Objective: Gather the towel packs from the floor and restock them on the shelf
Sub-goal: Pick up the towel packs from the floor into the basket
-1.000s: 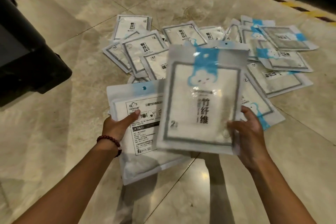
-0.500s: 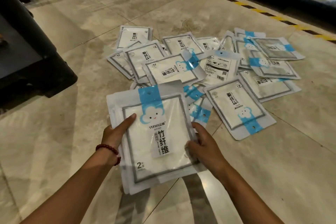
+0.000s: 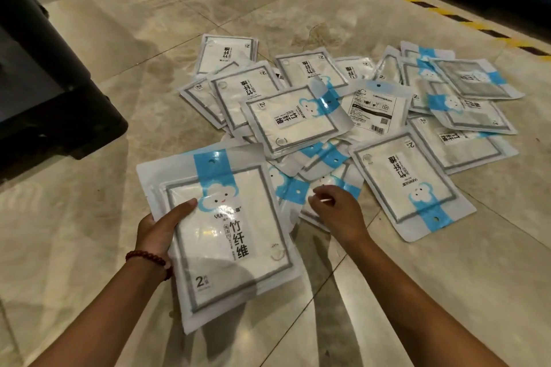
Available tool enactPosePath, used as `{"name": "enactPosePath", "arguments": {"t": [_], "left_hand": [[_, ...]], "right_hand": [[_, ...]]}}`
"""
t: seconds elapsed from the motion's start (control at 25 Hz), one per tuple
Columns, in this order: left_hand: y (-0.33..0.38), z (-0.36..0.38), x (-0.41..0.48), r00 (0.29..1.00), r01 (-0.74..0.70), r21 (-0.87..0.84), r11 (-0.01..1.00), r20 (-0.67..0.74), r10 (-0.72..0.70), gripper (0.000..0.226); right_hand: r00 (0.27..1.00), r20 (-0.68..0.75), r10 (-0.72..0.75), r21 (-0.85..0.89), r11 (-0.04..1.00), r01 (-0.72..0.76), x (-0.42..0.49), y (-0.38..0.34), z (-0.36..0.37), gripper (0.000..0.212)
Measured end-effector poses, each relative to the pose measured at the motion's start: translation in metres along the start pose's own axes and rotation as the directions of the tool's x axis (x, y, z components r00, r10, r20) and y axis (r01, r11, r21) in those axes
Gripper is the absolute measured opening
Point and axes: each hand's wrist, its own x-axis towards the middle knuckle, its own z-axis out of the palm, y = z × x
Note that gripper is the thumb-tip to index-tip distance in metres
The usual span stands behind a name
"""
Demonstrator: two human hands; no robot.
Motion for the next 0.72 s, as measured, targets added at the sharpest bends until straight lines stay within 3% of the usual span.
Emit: {"name": "enactPosePath", "arguments": {"t": [0.08, 0.24, 0.4, 0.6, 0.72], "left_hand": [[0.004, 0.003, 0.008, 1.000, -0.004, -0.015, 1.000, -0.010, 0.004, 0.013], [0.017, 0.008, 0.028, 1.000, 0.010, -0.027, 1.000, 0.003, -0.010, 0.014], [0.025, 0.005, 0.047, 0.999, -0.024, -0.046, 0.999, 0.021, 0.025, 0.016], [0.020, -0.011, 0.053, 0.999, -0.013, -0.074, 0.997, -0.041, 0.010, 0.015], [0.019, -0.021, 0.054, 0.999, -0.021, -0.093, 0.995, -0.050, 0.016, 0.016]], "right_hand": [[0.997, -0.059, 0.047, 0.055, 0.998, -0.044, 0.029, -0.012, 0.005, 0.023], [0.972, -0.059, 0.228, 0.351, 0.916, -0.194, 0.090, -0.031, 0.025, 0.043], [0.901, -0.037, 0.433, 0.398, 0.833, -0.384, 0.134, -0.037, 0.054, 0.072], [0.878, -0.075, 0.473, 0.257, 0.860, -0.441, 0.169, -0.024, 0.080, 0.046], [0.811, -0.155, 0.564, 0.092, 0.826, -0.557, 0.178, -0.025, 0.089, 0.050]]}}
